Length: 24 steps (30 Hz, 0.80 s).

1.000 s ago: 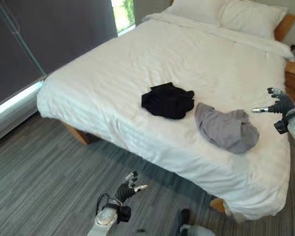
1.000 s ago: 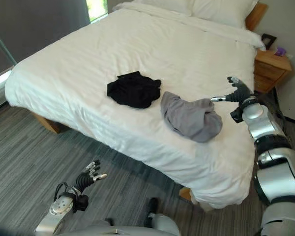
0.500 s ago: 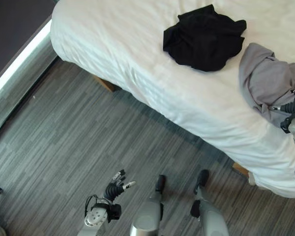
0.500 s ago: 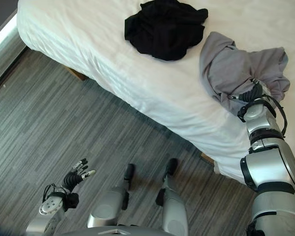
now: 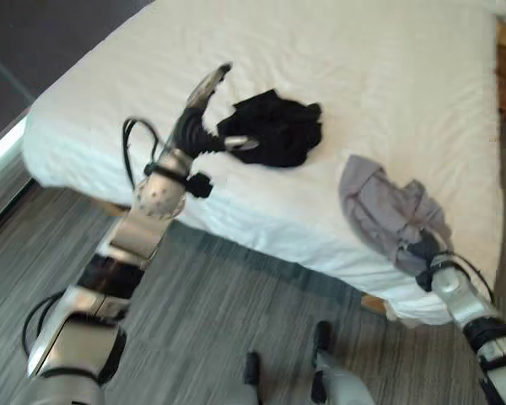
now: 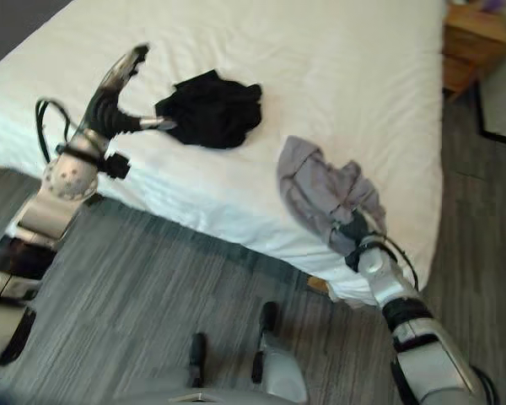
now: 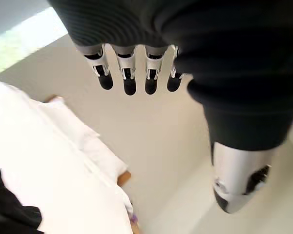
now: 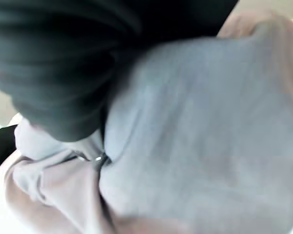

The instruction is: Pick up bed clothes into laundry basket.

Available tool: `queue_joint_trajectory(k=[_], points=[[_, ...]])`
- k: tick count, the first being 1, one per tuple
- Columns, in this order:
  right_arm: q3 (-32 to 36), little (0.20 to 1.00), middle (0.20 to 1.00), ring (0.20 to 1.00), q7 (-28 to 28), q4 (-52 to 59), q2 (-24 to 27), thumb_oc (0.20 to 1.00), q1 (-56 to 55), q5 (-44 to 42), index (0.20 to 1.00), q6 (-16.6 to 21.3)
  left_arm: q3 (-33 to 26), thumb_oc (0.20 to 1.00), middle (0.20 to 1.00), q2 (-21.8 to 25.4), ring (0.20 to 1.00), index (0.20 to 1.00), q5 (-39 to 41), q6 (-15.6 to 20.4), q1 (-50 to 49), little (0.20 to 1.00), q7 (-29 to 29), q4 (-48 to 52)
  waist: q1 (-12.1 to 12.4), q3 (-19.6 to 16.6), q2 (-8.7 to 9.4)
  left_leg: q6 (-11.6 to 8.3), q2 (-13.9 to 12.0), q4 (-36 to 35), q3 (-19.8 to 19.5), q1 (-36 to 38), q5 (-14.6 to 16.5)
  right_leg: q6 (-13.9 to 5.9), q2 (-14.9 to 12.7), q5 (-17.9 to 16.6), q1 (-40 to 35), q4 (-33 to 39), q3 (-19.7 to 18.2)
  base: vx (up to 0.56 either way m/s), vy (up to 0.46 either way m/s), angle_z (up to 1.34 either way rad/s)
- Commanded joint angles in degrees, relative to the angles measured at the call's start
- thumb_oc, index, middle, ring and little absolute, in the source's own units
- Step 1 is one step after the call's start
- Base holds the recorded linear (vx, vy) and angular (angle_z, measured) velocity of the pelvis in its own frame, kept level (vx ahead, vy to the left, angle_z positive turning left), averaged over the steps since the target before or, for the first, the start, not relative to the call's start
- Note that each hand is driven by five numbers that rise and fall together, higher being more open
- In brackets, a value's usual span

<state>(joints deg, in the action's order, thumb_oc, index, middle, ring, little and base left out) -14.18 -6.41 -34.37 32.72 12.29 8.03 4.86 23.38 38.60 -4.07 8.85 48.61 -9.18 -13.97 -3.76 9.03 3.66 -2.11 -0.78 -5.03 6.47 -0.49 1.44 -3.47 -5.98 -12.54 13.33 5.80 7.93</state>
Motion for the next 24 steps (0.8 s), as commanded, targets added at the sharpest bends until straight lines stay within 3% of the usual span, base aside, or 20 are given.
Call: queue_joint_trajectory(k=[1,12,17,23,24], points=[[1.37,0.2,0.2,0.2,6.73,3.34,0.1,0.2,-9.05,-6.72,0.2,-0.28,-1.11,1.0,1.0,1.87,1.0,1.0,-5.87,-2.65,3.21,1.0,-5.13,-15.23,-1.2,3.85,0.11,-0.39,-1.35,0.03,-1.01,-3.43,-2.27,-5.35,0.87,8.13,-6.2,-0.8,-0.2,0.07,0.043,-0.68],[2.92,0.2,0.2,0.2,11.47,10.82,-2.83,0.2,-21.62,-13.55,0.2,0.19,8.68,1.0,1.0,6.06,1.0,1.0,-11.81,-10.1,24.78,1.0,-8.95,-45.32,-6.76,2.51,3.77,-0.95,-2.69,0.03,2.95,-3.78,-2.21,-6.1,2.11,6.86,-3.68,-0.8,-3.02,0.01,0.001,-0.31],[2.0,0.2,0.2,0.2,11.04,8.96,-2.37,0.2,-21.55,-14.43,0.2,0.65,17.98,1.0,1.0,9.07,1.0,1.0,-20.6,-14.26,35.96,1.0,-8.94,-55.66,-8.7,2.89,5.34,-1.24,-3.25,0.03,4.29,-4.43,-2.46,-6.54,2.59,5.77,-2.04,-0.8,-4.23,0.01,0.005,-0.19],[1.81,0.2,0.2,0.2,9.97,8.6,-2.22,0.2,-19.41,-17.55,0.2,1.51,21.81,1.0,1.0,12.95,1.0,1.0,-20.21,-14.1,39.41,1.0,-8.75,-59.46,-10.23,3.82,6.95,-1.47,-3.79,0.03,5.38,-5.89,-2.95,-6.91,3.03,4.3,0.26,-0.8,-5.31,-0.05,0.002,-0.12],[2.3,0.2,0.2,0.2,9.51,10.43,-1.75,0.2,-19.9,-18.59,0.2,2.24,24.64,1.0,1.0,16.62,1.0,1.0,-21.09,-14.57,41.99,1.0,-7.5,-62.84,-11.64,5.1,8.94,-1.7,-4.41,0.03,6.26,-8.0,-3.16,-7.36,3.36,2.95,2.86,-0.8,-5.75,-0.07,-0.006,-0.27]])
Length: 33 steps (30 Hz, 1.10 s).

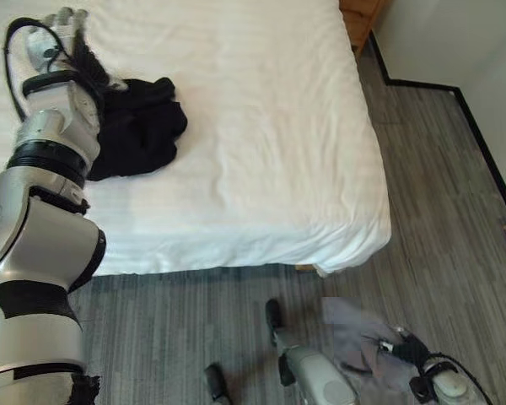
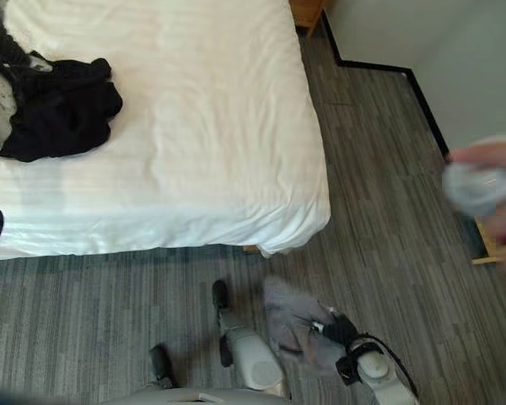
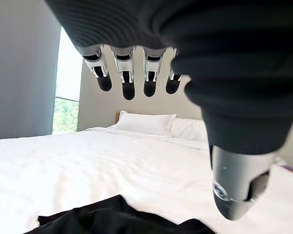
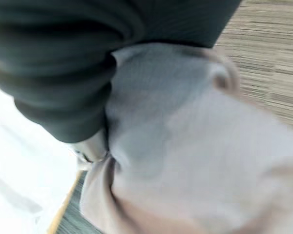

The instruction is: Pick up bed clothes into laundry basket.

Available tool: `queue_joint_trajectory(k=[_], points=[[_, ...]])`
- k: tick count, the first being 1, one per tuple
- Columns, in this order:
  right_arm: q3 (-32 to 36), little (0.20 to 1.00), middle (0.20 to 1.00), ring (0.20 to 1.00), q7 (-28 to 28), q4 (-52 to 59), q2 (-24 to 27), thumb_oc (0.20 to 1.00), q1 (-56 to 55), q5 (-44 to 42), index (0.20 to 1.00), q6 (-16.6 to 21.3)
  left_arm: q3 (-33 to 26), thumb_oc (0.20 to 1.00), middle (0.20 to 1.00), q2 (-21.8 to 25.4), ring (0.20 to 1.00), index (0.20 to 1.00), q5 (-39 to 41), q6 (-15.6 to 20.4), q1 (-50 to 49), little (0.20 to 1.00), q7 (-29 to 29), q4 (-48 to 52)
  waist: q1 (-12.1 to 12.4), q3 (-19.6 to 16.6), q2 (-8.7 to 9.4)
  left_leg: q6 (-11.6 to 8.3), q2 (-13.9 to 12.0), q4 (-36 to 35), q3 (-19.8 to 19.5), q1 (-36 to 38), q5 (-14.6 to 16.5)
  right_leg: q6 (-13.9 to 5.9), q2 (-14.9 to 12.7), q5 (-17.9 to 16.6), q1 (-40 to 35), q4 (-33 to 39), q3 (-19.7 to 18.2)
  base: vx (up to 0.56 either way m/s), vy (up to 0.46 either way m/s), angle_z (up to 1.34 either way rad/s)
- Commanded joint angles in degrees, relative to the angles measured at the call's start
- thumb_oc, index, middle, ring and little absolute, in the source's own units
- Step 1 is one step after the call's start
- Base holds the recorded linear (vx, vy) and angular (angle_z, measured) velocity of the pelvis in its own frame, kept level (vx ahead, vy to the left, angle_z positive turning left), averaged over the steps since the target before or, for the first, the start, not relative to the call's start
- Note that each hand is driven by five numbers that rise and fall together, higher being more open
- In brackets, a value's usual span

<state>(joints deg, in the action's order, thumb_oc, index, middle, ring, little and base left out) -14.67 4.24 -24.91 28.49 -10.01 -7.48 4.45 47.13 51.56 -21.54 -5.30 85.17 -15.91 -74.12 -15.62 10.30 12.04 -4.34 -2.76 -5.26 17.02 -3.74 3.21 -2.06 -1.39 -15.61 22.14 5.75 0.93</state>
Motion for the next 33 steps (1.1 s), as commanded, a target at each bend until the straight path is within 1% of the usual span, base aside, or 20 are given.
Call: queue_joint_trajectory(k=[1,2,3,5,8,13,14,15,17,22,23,24,25,26,27,28,29,30,31,33], points=[[2.93,0.2,0.2,0.2,-1.06,1.19,2.33,0.2,1.79,-3.02,0.2,2.66,1.53,1.0,1.0,4.49,1.0,1.0,-4.15,-0.46,5.98,1.0,-0.43,-3.52,-0.06,3.97,0.92,0.49,-2.51,0.26,-4.05,-5.24,-5.0,-8.84,-1.12,5.78,-5.35,-0.75,1.25,-0.07,-0.005,-0.18],[2.93,0.2,0.2,0.2,-1.06,1.2,2.29,0.2,1.79,-3.02,0.2,2.66,1.61,1.0,1.0,4.47,1.0,1.0,-4.14,-0.45,6.05,1.0,-0.42,-3.55,-0.06,3.93,0.95,0.49,-2.51,0.26,-4.05,-5.3,-5.01,-8.84,-1.12,5.78,-5.3,-0.75,1.25,-0.02,0.013,-0.13],[3.37,0.2,0.2,0.2,-0.89,1.61,2.14,0.2,0.27,-2.67,0.2,2.8,4.15,1.0,1.0,5.31,1.0,1.0,-7.24,-1.47,7.07,1.0,0.6,-5.63,-0.92,4.4,1.66,0.39,-2.77,0.26,-3.69,-6.74,-5.17,-9.14,-1.17,5.27,-3.71,-0.75,1.37,-0.03,0.018,-0.15],[3.72,0.2,0.2,0.2,-1.22,1.66,2.66,0.2,0.23,-2.33,0.2,2.89,4.81,1.0,1.0,4.98,1.0,1.0,-7.96,-1.59,7.0,1.0,1.88,-6.07,-1.39,5.21,1.96,0.49,-2.45,0.26,-3.69,-8.27,-5.47,-9.26,-1.16,4.71,-2.17,-0.75,1.26,-0.05,0.043,-0.06],[4.37,0.2,0.2,0.2,-2.41,-0.04,3.04,0.2,1.44,-3.17,0.2,3.21,5.91,1.0,1.0,5.93,1.0,1.0,-7.55,-1.02,8.83,1.0,1.99,-5.69,-2.25,6.67,2.8,1.07,-1.43,1.74,-2.62,-11.28,-5.56,-9.32,-1.3,3.63,0.8,-0.75,0.05,-0.08,0.057,0.02],[5.52,0.2,0.2,0.2,-3.4,-0.02,2.88,0.2,2.77,-4.09,0.2,3.52,7.46,1.0,1.0,6.61,1.0,1.0,-5.17,0.69,9.61,1.0,4.28,-6.46,-3.72,7.2,2.93,1.61,-1.15,6.12,-2.19,-17.37,-3.99,-9.72,-2.38,1.97,4.77,-0.75,-0.65,-0.06,0.038,-0.15],[5.52,0.2,0.2,0.2,-3.54,0.42,2.73,0.2,2.92,-3.98,0.2,3.47,7.14,0.47,0.47,6.43,0.47,0.47,-4.25,0.89,8.94,0.47,5.53,-7.25,-4.12,7.18,2.75,1.76,-0.97,7.08,-2.25,-18.58,-3.6,-9.84,-2.58,1.73,5.53,-0.75,-0.6,0.07,0.094,0.0],[5.21,0.2,0.2,0.2,-3.31,0.75,2.27,0.2,2.75,-3.94,0.2,3.31,6.86,0.2,0.2,6.37,0.2,0.2,-3.47,1.13,8.72,0.2,6.12,-7.44,-3.99,7.11,1.88,1.66,-1.33,7.85,-3.06,-18.78,-1.33,-10.35,-2.21,2.81,5.44,-0.75,-0.79,0.08,0.086,0.0],[3.44,0.2,0.2,0.2,-2.08,1.44,1.68,0.2,1.97,-3.26,0.2,3.24,6.11,0.2,0.2,5.48,0.2,0.2,-4.0,1.55,5.64,0.2,7.26,-7.88,-4.9,6.34,2.07,1.73,-1.43,9.87,-2.81,-20.35,-0.23,-10.37,-2.24,2.73,6.23,-0.78,-1.09,0.05,0.086,-0.03],[2.26,0.2,0.2,0.2,-1.33,1.7,2.28,0.2,1.02,-1.6,0.2,2.73,5.46,0.2,0.2,2.71,0.2,0.2,-5.68,1.4,2.29,0.2,8.53,-7.35,-5.16,5.32,1.84,2.03,-1.41,10.36,-3.04,-19.61,0.72,-10.55,-2.57,3.02,5.45,-0.87,-1.46,0.02,0.037,-0.04],[1.67,0.2,0.2,0.2,-1.54,0.86,3.42,0.2,1.94,-1.36,0.2,2.82,8.0,0.2,0.2,-1.55,0.2,0.2,-8.74,1.55,3.3,0.2,7.32,-3.15,-4.92,5.04,1.21,2.04,-1.21,10.24,-3.66,-18.73,0.85,-10.58,-2.86,3.41,4.38,-0.95,-0.94,0.0,0.0,0.0],[1.69,0.2,0.2,0.2,-1.54,0.83,3.4,0.2,1.95,-1.37,0.2,2.84,8.02,0.2,0.2,-1.58,0.2,0.2,-8.75,1.53,3.33,0.2,7.33,-3.14,-4.89,5.11,1.22,2.04,-1.21,10.23,-3.67,-18.67,0.85,-10.58,-2.86,3.42,4.33,-0.95,-0.92,-0.07,-0.042,0.01],[1.32,0.2,0.2,0.2,-1.98,0.39,4.04,0.2,2.79,-0.95,0.2,2.99,8.82,0.2,0.2,-4.08,0.2,0.2,-10.26,1.71,3.95,0.2,6.39,-0.41,-4.66,5.35,1.58,2.18,-0.63,10.3,-3.54,-18.98,-1.01,-10.15,-3.67,2.5,4.36,-1.09,-0.39,0.01,-0.008,0.09],[1.3,0.2,0.2,0.2,-1.99,0.31,3.98,0.2,2.78,-0.95,0.2,2.99,8.9,0.2,0.2,-4.11,0.2,0.2,-10.26,1.7,3.95,0.2,6.43,-0.39,-4.35,5.21,0.88,1.98,-1.03,10.03,-4.2,-18.19,0.75,-10.56,-3.16,3.69,3.66,-0.99,-0.41,-0.07,-0.062,0.14],[0.92,0.2,0.2,0.2,-2.42,0.08,4.48,0.2,3.52,-0.19,0.2,3.19,9.28,0.2,0.2,-6.07,0.2,0.2,-11.33,1.93,3.93,0.2,6.0,2.04,-4.04,5.46,1.2,2.23,-0.44,10.11,-4.06,-18.33,-0.99,-10.12,-3.95,2.79,3.42,-1.15,0.13,0.03,-0.037,0.16],[1.24,0.2,0.2,0.2,-3.49,-0.24,4.21,0.2,4.51,-0.13,0.2,3.57,7.14,0.2,0.2,-8.2,0.2,0.2,-10.85,2.39,2.15,0.2,5.04,10.26,-2.61,6.09,0.44,2.31,-0.15,9.58,-4.91,-16.6,-0.96,-10.03,-4.27,3.39,1.53,-1.21,1.07,-0.04,-0.098,0.12],[2.64,0.2,0.2,0.2,-4.35,-0.37,3.27,0.2,4.8,0.24,0.2,3.98,1.46,0.2,0.2,-6.42,0.2,0.2,-5.96,4.16,-2.64,0.2,4.25,23.9,-0.33,6.6,-0.4,2.39,0.23,8.3,-5.82,-14.62,-1.24,-10.08,-4.68,3.99,-0.4,-1.2,2.2,0.06,-0.061,0.21],[3.65,0.2,0.2,0.2,-4.62,-0.09,2.9,0.2,4.5,0.33,0.2,4.09,-3.25,0.2,0.2,-4.94,0.2,0.2,-3.87,4.69,-8.0,0.2,4.55,32.09,0.89,6.91,-1.1,2.43,0.45,7.28,-6.44,-12.97,-1.49,-10.06,-4.93,4.42,-1.92,-1.25,3.03,0.09,-0.038,0.21],[5.6,0.2,0.2,0.2,-4.17,2.32,2.19,0.2,3.19,1.39,0.2,3.98,-9.89,0.2,0.2,-3.43,0.2,0.2,-1.06,6.49,-18.28,0.2,5.15,41.69,3.19,6.97,-1.74,2.5,0.79,5.26,-7.19,-10.0,-1.72,-9.81,-5.29,5.26,-4.29,-1.39,3.92,0.09,-0.008,0.39],[8.78,0.2,0.2,0.2,-3.51,7.39,2.65,0.2,0.8,1.45,0.2,4.19,-20.15,0.2,0.2,-3.24,0.2,0.2,4.68,8.9,-34.74,0.2,6.88,50.1,5.08,6.43,-2.88,2.54,1.31,3.13,-7.47,-6.48,-2.33,-9.38,-5.65,6.24,-6.87,-1.68,4.67,0.11,0.042,0.38]])
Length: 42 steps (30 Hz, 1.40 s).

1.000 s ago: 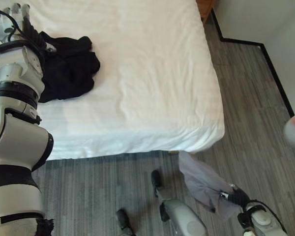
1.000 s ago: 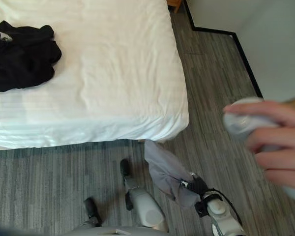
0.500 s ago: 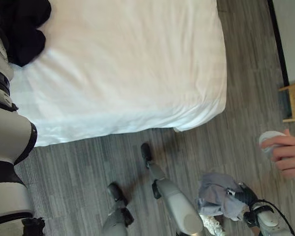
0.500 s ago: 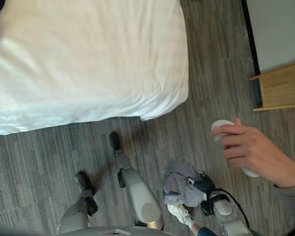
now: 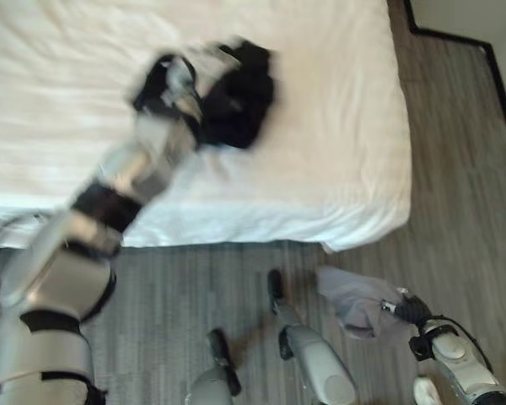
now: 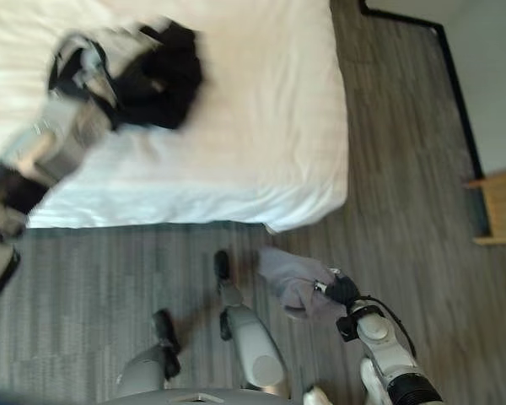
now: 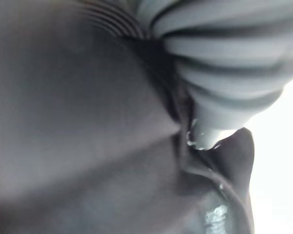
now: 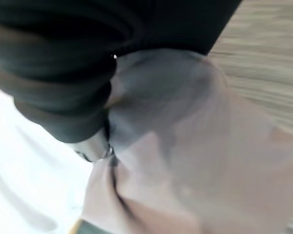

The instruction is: Pick up bed clothes into laundry basket.

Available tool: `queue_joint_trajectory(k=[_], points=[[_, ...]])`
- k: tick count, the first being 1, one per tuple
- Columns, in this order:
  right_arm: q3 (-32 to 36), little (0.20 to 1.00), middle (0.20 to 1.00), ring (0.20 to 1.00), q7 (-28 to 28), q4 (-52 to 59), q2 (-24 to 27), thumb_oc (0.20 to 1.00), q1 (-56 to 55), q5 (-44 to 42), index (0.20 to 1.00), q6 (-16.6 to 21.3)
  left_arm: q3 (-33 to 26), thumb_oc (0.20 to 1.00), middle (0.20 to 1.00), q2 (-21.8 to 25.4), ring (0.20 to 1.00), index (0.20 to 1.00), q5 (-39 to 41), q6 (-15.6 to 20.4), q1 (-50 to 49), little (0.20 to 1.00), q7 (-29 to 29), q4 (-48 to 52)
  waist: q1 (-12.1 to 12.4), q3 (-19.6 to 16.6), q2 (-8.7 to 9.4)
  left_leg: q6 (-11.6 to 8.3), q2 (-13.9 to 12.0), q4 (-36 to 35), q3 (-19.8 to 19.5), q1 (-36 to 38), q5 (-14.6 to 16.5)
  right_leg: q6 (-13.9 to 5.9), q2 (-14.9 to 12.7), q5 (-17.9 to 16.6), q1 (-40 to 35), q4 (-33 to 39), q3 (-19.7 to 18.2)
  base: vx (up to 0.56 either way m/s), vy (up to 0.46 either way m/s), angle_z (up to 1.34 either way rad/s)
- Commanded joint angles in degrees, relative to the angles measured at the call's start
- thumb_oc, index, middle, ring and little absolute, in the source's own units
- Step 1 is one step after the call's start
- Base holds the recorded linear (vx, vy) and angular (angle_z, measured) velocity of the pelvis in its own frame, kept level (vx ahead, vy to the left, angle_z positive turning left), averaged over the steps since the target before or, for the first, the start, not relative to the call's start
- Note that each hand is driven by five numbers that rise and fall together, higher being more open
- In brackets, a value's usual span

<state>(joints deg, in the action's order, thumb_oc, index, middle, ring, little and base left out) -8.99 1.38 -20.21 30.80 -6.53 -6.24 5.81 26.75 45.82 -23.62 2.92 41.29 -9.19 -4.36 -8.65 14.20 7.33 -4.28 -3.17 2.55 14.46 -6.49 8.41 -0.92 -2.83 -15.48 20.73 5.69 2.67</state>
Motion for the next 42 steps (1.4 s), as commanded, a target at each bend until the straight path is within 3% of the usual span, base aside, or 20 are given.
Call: queue_joint_trajectory(k=[1,3,4,11,14,16,20,26,27,35,42], points=[[5.51,0.2,0.2,0.2,0.06,4.71,-0.68,0.2,-4.65,-0.22,0.2,2.81,-7.13,0.2,0.2,-3.05,0.2,0.2,8.86,-0.23,-4.57,0.2,1.84,-7.57,-0.23,1.83,0.6,2.64,2.12,-6.08,-5.55,-0.8,-7.57,-9.91,-4.38,7.29,-7.94,-1.73,3.62,0.15,0.062,0.3],[7.27,0.2,0.2,0.2,4.53,12.74,-0.3,0.2,-5.8,-1.07,0.2,2.17,-17.91,0.2,0.2,-6.74,0.2,0.2,23.79,4.0,-28.66,0.2,8.81,0.85,2.97,-0.85,-2.24,2.88,2.51,-7.19,-6.38,3.95,-7.17,-9.12,-4.4,9.34,-13.1,-1.7,5.07,0.16,0.05,0.16],[6.8,0.2,0.2,0.2,5.85,14.23,0.26,0.2,-5.91,-1.54,0.2,2.32,-20.13,0.2,0.2,-7.91,0.2,0.2,28.37,4.93,-34.46,0.2,9.78,2.26,3.68,-1.89,-2.69,2.96,2.49,-7.3,-6.52,4.8,-7.11,-8.98,-4.31,9.65,-14.01,-1.64,5.3,0.08,0.02,0.18],[4.24,0.2,0.2,0.2,12.56,20.88,0.14,0.2,-8.54,-7.08,0.2,1.35,-25.39,0.2,0.2,-14.78,0.2,0.2,44.7,4.95,-55.8,0.2,16.21,7.22,6.84,-7.61,-4.57,3.03,2.7,-7.55,-8.97,8.09,-7.85,-8.2,-4.8,11.72,-19.65,-1.62,8.41,0.04,-0.023,0.35],[3.57,0.2,0.2,0.2,13.03,20.88,-0.65,0.2,-9.2,-9.7,0.2,1.01,-24.14,0.2,0.2,-16.44,0.2,0.2,47.22,4.74,-56.32,0.2,16.17,5.93,7.16,-8.66,-4.92,2.89,2.84,-7.55,-10.13,8.33,-8.22,-8.02,-4.99,12.33,-20.79,-1.79,9.74,0.0,-0.017,0.34],[3.1,0.2,0.2,0.2,13.36,20.43,-1.78,0.2,-9.95,-10.69,0.2,0.27,-23.1,0.2,0.2,-17.37,0.2,0.2,43.72,4.06,-56.22,0.2,16.34,6.28,7.57,-9.77,-5.38,2.86,2.96,-7.51,-11.22,9.04,-8.35,-7.8,-5.1,13.09,-22.04,-2.45,10.82,0.0,-0.015,0.07],[3.79,0.2,0.2,0.2,13.8,20.65,-1.89,0.2,-11.4,-10.39,0.2,-0.45,-21.7,0.2,0.2,-18.77,0.2,0.2,44.59,3.8,-55.5,0.2,16.96,5.5,7.68,-10.67,-5.4,2.86,3.1,-7.43,-12.25,9.92,-8.37,-7.51,-5.22,13.92,-23.56,-3.12,11.85,-0.01,-0.016,0.17],[6.64,0.2,0.2,0.2,13.69,20.06,-1.02,0.2,-11.72,-8.35,0.2,-0.69,-23.69,0.2,0.2,-19.58,0.2,0.2,42.95,3.65,-57.63,0.2,17.77,5.42,8.04,-11.75,-5.07,2.71,2.41,-7.43,-12.1,10.65,-8.46,-7.35,-4.81,14.45,-24.33,-3.65,13.03,-0.03,-0.034,0.09],[12.38,0.2,0.2,0.2,0.76,16.59,-7.42,0.2,7.53,-21.59,0.2,-1.25,-32.77,0.2,0.2,-24.21,0.2,0.2,43.95,6.0,-51.21,0.2,6.98,8.2,8.34,-7.18,-4.0,3.68,3.19,-2.04,-15.52,12.08,-3.33,-7.49,-6.89,10.29,-19.83,-5.6,2.87,-0.01,-0.015,-0.09],[16.27,0.2,0.2,0.2,0.22,16.1,-7.1,0.2,3.83,-22.07,0.2,-1.37,-35.49,0.2,0.2,-22.62,0.2,0.2,40.5,5.36,-52.91,0.2,5.75,7.82,7.34,-7.94,-3.94,3.7,3.22,-3.38,-15.32,12.86,-3.91,-7.65,-6.85,9.62,-20.77,-4.1,2.48,0.0,0.0,-0.08],[21.94,0.2,0.2,0.2,-1.37,15.26,-8.64,0.2,-1.1,-21.47,0.2,-0.59,-37.19,0.2,0.2,-21.88,0.2,0.2,39.53,5.73,-51.9,0.2,5.05,6.78,4.65,-8.06,-4.34,4.14,3.43,-4.6,-12.8,14.03,-3.47,-8.55,-6.33,8.8,-19.75,-3.98,-0.2,-0.03,0.039,-0.19]])
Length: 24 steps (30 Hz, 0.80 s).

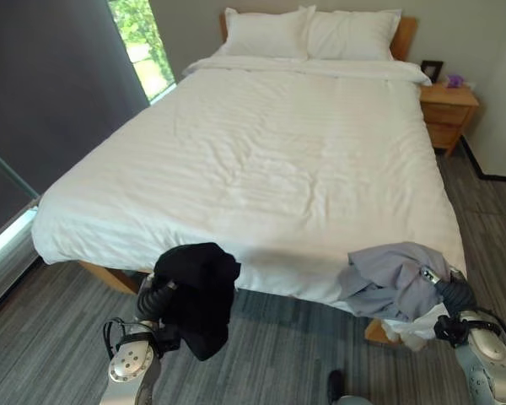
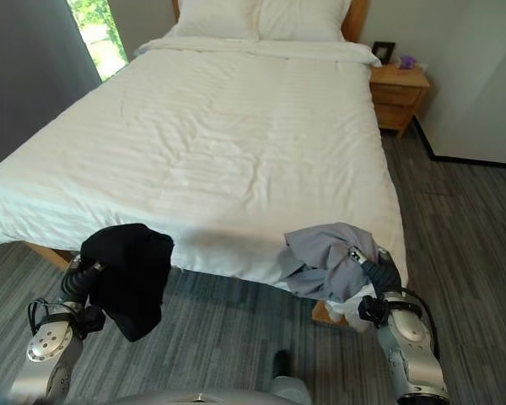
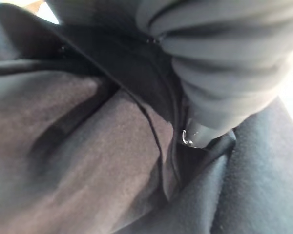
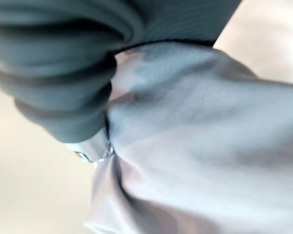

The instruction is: Pick up bed clothes into laundry basket.

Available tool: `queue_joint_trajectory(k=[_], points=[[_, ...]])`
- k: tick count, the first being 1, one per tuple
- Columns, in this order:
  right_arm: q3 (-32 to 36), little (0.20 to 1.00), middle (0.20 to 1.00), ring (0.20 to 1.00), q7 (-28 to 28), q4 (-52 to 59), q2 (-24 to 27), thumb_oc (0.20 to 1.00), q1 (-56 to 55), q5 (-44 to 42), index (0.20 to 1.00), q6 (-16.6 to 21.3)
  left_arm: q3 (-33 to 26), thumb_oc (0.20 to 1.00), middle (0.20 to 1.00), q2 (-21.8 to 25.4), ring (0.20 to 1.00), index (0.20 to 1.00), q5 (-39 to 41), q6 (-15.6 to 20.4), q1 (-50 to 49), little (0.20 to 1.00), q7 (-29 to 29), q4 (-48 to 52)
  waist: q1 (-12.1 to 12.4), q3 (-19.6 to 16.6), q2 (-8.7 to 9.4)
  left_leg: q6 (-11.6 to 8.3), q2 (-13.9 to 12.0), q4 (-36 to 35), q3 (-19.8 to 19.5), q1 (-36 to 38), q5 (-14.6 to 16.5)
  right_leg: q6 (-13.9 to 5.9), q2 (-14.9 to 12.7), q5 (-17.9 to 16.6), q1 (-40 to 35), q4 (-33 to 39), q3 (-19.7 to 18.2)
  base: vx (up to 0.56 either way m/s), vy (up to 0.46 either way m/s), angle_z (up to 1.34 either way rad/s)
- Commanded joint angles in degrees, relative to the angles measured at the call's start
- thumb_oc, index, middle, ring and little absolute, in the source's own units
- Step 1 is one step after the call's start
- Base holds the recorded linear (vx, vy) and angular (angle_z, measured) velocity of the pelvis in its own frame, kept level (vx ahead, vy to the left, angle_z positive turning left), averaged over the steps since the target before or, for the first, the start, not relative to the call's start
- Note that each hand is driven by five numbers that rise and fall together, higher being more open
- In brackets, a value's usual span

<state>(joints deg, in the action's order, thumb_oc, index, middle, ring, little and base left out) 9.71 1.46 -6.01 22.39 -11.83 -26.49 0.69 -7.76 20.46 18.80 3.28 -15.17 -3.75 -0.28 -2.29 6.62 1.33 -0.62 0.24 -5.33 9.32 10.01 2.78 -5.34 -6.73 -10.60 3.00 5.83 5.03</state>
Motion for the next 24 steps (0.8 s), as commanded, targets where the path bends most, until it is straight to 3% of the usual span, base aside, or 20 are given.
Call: queue_joint_trajectory(k=[1,3,6,7,9,10,11,12,14,16,18,20,21,22,24], points=[[4.08,0.2,0.2,0.2,-1.78,0.92,-0.45,0.2,3.6,-1.06,0.2,4.64,-2.71,0.2,0.2,3.59,0.2,0.2,-2.92,5.41,5.07,0.2,-0.44,2.79,-2.12,-0.38,1.82,0.49,0.2,3.32,-6.91,-2.58,1.79,-4.22,-2.52,3.14,-1.43,-4.09,-3.14,-0.03,0.059,-0.49],[5.8,0.2,0.2,0.2,-2.48,1.81,-0.97,0.2,2.01,-0.52,0.2,5.27,-2.51,0.2,0.2,4.31,0.2,0.2,-2.49,5.66,6.96,0.2,-0.75,2.63,-3.95,-0.1,1.78,0.49,-0.06,3.16,-4.72,-1.98,2.54,-5.04,-2.23,2.45,-0.45,-3.86,-4.4,-0.04,0.048,-0.53],[6.49,0.2,0.2,0.2,-3.4,4.39,-1.17,0.2,2.52,1.13,0.2,6.27,-2.39,0.2,0.2,6.04,0.2,0.2,-2.29,6.06,10.37,0.2,-1.25,2.07,-5.12,1.77,1.5,0.28,-1.42,3.74,0.95,-1.58,3.55,-6.36,-2.36,0.81,3.45,-6.95,-2.01,-0.1,0.001,-0.72],[5.93,0.2,0.2,0.2,-3.57,5.04,-1.01,0.2,2.99,1.55,0.2,6.7,-1.84,0.2,0.2,6.72,0.2,0.2,-1.65,6.32,11.93,0.2,-1.51,2.03,-5.2,2.54,1.42,0.14,-1.96,4.54,3.18,-1.89,3.7,-6.07,-3.16,0.86,5.2,-9.59,1.63,-0.17,-0.005,-1.23],[4.6,0.2,0.2,0.2,-3.75,5.88,-1.0,0.2,4.37,1.53,0.2,6.93,-1.54,0.2,0.2,6.97,0.2,0.2,-0.8,6.44,13.8,0.2,-1.9,1.86,-3.91,3.02,0.86,0.01,-3.25,6.22,7.27,-2.92,3.86,-4.57,-6.62,3.92,5.43,-13.31,13.09,-0.14,-0.009,-1.43],[4.62,0.2,0.2,0.2,-3.76,5.9,-0.99,0.2,4.39,1.55,0.2,6.92,-1.52,0.2,0.2,6.97,0.2,0.2,-0.79,6.45,13.86,0.2,-1.9,1.82,-3.99,3.11,0.83,-0.02,-3.31,6.39,7.17,-2.92,4.01,-4.55,-6.65,4.17,5.43,-13.61,13.18,-0.09,-0.033,-1.59],[4.07,0.2,0.2,0.2,-3.85,6.13,-0.94,0.2,4.77,2.0,0.2,6.91,-2.27,0.2,0.2,6.96,0.2,0.2,-0.68,6.5,13.89,0.2,-2.1,2.23,-2.9,3.05,0.63,0.13,-4.12,7.08,10.0,-3.01,4.25,-3.57,-8.63,6.01,4.66,-16.11,19.95,-0.02,-0.038,-1.35],[3.53,0.2,0.2,0.2,-4.09,5.71,-1.22,0.2,5.13,2.28,0.2,6.76,-3.0,0.2,0.2,5.97,0.2,0.2,0.41,6.68,13.34,0.2,-2.26,3.07,-2.08,2.6,0.15,0.27,-5.14,7.4,13.68,-2.14,5.28,-3.81,-10.45,8.1,3.46,-20.9,25.73,-0.01,-0.077,-1.71],[3.26,0.2,0.2,0.2,-4.7,4.77,-1.32,0.2,5.66,2.62,0.2,6.5,-3.2,0.2,0.2,4.91,0.2,0.2,0.83,6.7,12.78,0.2,-2.29,3.51,-1.37,1.91,0.89,-0.16,-5.94,9.24,18.08,-1.77,6.27,-4.28,-11.53,8.19,1.26,-21.08,28.74,0.05,-0.155,-1.96],[4.09,0.2,0.2,0.2,-5.12,3.78,-2.1,0.2,4.79,1.47,0.2,6.38,-3.27,0.2,0.2,4.34,0.2,0.2,1.03,6.59,12.49,0.2,-2.28,3.53,-2.08,1.31,1.6,-1.39,-7.35,11.38,19.13,-1.64,5.92,-3.67,-9.12,8.86,1.19,-18.35,25.74,0.13,-0.266,-1.27],[4.19,0.2,0.2,0.2,-5.47,3.94,-1.94,0.2,4.77,-0.05,0.2,7.02,-3.42,0.2,0.2,3.99,0.2,0.2,1.44,6.56,12.71,0.2,-2.55,3.0,-2.29,0.98,2.09,-4.06,-12.42,18.5,20.92,-3.25,3.0,-1.82,-5.8,10.74,-0.73,-14.69,23.99,0.19,-0.4,-0.97],[3.58,0.2,0.2,0.2,-5.33,4.54,-0.85,0.2,5.01,-0.98,0.2,7.4,-3.77,0.2,0.2,3.87,0.2,0.2,1.93,6.55,12.58,0.2,-2.73,2.2,-1.94,1.14,2.2,-6.58,-16.09,27.55,18.47,-4.96,-0.15,0.86,-1.61,12.53,-3.54,-10.41,22.81,0.18,-0.356,-0.92],[2.8,0.2,0.2,0.2,-5.29,4.55,0.65,0.2,5.69,-1.48,0.2,6.87,-4.22,0.2,0.2,2.75,0.2,0.2,1.96,6.44,12.16,0.2,-4.23,1.36,0.24,2.71,2.6,-5.93,-11.42,28.4,8.1,-9.45,-0.48,2.15,0.23,11.83,-4.77,-7.41,20.02,0.11,-0.196,-1.29],[2.81,0.2,0.2,0.2,-5.28,4.55,0.65,0.2,5.7,-1.5,0.2,6.86,-4.21,0.2,0.2,2.75,0.2,0.2,1.94,6.42,12.16,0.2,-4.26,1.37,0.12,2.58,2.73,-5.78,-11.16,28.19,8.06,-9.53,-0.6,2.06,0.03,11.75,-4.69,-7.32,20.11,0.13,-0.099,-2.12],[2.0,0.2,0.2,0.2,-4.43,3.23,0.34,0.2,5.86,-1.88,0.2,6.78,-5.01,0.2,0.2,2.24,0.2,0.2,1.78,6.52,11.39,0.2,-4.6,0.72,1.88,2.49,3.2,-4.9,-8.23,18.73,0.53,-11.96,0.24,0.69,0.57,11.14,-5.49,-5.39,15.52,0.19,0.003,-1.57]])
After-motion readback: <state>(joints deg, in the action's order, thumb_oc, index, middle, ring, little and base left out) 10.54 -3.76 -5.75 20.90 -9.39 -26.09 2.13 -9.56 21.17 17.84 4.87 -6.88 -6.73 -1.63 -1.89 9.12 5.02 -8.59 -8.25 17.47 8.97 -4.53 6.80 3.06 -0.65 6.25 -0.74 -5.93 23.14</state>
